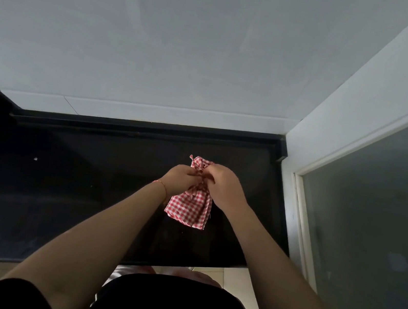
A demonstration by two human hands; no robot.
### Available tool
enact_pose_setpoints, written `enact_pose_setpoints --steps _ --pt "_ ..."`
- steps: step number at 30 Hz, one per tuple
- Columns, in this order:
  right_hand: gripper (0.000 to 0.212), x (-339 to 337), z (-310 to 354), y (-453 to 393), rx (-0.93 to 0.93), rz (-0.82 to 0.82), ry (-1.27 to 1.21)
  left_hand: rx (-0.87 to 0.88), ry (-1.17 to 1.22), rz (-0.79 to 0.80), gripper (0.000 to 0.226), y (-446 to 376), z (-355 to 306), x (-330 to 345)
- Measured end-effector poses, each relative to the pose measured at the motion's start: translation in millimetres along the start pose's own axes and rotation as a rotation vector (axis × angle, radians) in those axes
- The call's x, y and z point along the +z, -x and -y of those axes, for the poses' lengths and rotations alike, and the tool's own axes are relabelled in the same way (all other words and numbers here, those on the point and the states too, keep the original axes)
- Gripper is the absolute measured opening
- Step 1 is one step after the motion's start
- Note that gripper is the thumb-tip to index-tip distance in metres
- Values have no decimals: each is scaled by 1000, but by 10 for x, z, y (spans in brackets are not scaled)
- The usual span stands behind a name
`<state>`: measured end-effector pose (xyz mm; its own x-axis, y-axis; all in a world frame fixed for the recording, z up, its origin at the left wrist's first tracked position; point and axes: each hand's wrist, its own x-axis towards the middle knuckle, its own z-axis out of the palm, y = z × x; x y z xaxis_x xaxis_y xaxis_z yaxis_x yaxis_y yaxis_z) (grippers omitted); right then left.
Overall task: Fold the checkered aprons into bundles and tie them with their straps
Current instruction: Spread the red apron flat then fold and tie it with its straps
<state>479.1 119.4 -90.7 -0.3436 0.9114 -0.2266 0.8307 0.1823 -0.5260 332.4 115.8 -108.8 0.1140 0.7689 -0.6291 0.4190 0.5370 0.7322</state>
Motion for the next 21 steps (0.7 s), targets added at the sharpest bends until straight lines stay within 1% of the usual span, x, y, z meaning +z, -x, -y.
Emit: enact_pose_setpoints --steps 2,5,9,11,13,17,21 --pt "20 1 -16 15 -69 22 38 -12 3 10 24 -2 13 -12" --pt "26 2 -56 3 -138 82 99 -10 15 35 26 -18 53 2" --pt "29 26 -93 -38 -148 135 125 -17 -8 56 27 -16 58 2" --pt "29 57 -96 -39 -139 130 130 -17 -9 52 27 -7 57 6" --pt "27 73 -97 -39 -127 127 127 -10 6 24 25 20 68 16" --pt "10 47 -84 13 -81 148 93 25 102 -105 13 100 138 71" --pt "13 77 -84 45 -12 98 21 46 83 -145 7 94 126 104"
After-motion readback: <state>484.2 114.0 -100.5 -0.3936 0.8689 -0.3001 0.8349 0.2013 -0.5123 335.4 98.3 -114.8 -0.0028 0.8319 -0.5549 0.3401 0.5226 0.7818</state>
